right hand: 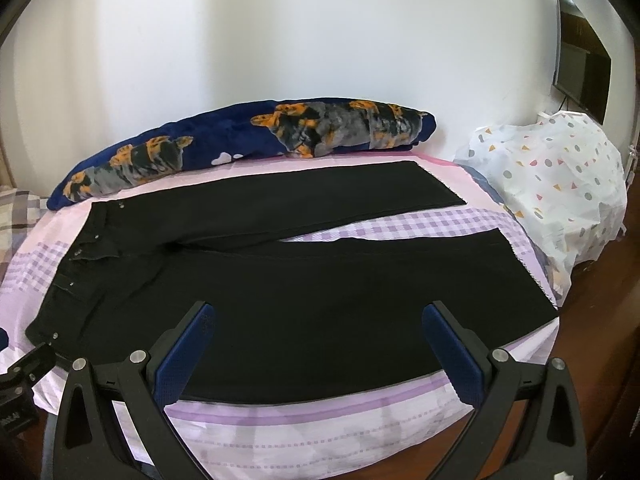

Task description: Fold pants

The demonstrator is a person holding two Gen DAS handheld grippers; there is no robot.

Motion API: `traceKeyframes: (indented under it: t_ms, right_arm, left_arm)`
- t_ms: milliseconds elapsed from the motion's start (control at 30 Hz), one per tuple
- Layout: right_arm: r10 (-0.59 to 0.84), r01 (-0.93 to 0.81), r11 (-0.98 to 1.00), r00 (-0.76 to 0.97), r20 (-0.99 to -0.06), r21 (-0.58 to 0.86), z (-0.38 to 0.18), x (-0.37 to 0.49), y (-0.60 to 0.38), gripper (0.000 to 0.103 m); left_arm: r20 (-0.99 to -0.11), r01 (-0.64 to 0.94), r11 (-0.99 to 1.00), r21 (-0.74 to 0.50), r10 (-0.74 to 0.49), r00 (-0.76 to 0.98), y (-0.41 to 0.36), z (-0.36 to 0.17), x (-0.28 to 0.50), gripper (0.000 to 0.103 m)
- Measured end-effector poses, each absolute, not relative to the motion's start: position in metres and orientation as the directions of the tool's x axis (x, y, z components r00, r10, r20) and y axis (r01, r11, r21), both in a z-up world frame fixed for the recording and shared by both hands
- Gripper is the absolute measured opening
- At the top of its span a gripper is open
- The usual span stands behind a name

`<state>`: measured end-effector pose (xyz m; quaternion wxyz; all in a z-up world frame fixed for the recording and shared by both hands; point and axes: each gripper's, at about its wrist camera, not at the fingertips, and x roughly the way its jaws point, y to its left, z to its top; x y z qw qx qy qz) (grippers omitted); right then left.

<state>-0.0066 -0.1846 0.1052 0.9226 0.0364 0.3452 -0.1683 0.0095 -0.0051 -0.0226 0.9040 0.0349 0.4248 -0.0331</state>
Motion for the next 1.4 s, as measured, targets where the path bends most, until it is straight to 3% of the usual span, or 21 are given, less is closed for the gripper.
traceKeyframes:
  t_ms: [600,1400]
  right_arm:
    - [-0.307,0.352,0.934,0.688,-0.657,-0.066,0.104,-0.005,-0.187,0.103]
    - [-0.319,0.354,0.932,0.705,-0.633,-0.075,0.109,-0.007,-0.183,0.103]
  left_arm:
    - [-0.733,0.147,0.982,0.122,-0.011,0.680,-0.021,-0.023,0.007,0.093]
    - [-0.728,0.149,0.981,0.122,-0.013,0.686,-0.023,-0.021,0.006,0.093]
